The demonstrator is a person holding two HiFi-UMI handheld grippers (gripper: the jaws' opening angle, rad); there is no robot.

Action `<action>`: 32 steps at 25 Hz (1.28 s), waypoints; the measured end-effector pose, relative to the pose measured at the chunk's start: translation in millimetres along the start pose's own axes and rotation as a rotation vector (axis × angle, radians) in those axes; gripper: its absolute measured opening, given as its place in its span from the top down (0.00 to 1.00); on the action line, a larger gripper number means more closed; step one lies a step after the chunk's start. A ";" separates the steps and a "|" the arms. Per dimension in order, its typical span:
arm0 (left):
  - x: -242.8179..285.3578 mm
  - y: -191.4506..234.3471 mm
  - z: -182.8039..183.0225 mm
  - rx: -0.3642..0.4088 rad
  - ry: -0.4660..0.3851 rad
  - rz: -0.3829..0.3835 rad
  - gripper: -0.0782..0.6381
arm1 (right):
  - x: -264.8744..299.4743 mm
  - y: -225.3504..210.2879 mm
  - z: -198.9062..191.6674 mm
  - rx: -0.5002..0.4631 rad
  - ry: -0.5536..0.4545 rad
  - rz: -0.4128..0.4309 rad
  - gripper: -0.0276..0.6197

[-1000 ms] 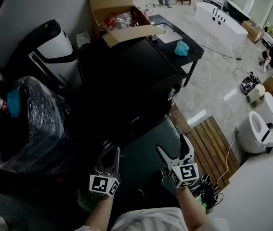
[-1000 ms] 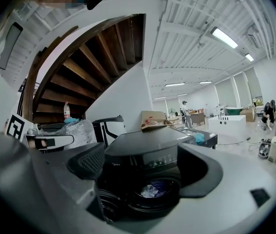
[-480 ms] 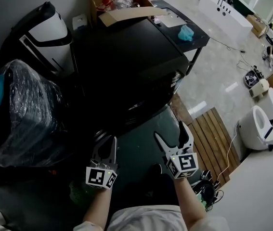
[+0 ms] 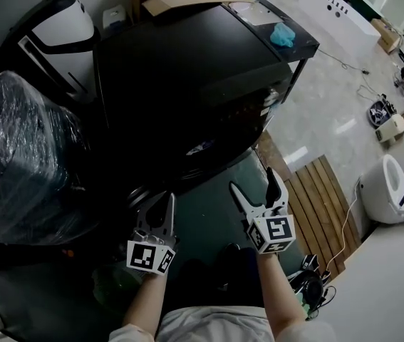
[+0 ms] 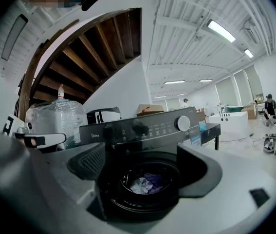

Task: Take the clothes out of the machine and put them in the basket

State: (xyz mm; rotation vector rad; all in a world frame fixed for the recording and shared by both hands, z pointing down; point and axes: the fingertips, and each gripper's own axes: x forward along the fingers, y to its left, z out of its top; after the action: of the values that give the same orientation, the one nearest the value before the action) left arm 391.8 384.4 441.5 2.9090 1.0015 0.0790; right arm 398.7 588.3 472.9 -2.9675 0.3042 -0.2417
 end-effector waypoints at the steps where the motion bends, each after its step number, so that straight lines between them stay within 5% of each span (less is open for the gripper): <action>1: 2.8 -0.1 -7.8 0.000 -0.001 -0.002 0.86 | 4.2 -2.1 -7.5 -0.001 0.000 0.001 0.25; 16: 56.7 -9.8 -102.6 0.016 -0.025 -0.048 0.86 | 66.5 -23.3 -97.0 -0.039 -0.026 0.035 0.25; 32: 82.9 4.1 -209.2 0.072 -0.083 0.029 0.86 | 123.0 -45.8 -200.2 -0.028 -0.061 0.030 0.25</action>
State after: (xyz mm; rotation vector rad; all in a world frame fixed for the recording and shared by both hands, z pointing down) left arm 445.1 441.5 652.6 2.9637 0.9688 -0.0779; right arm 491.3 580.4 693.5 -2.9883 0.3474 -0.1447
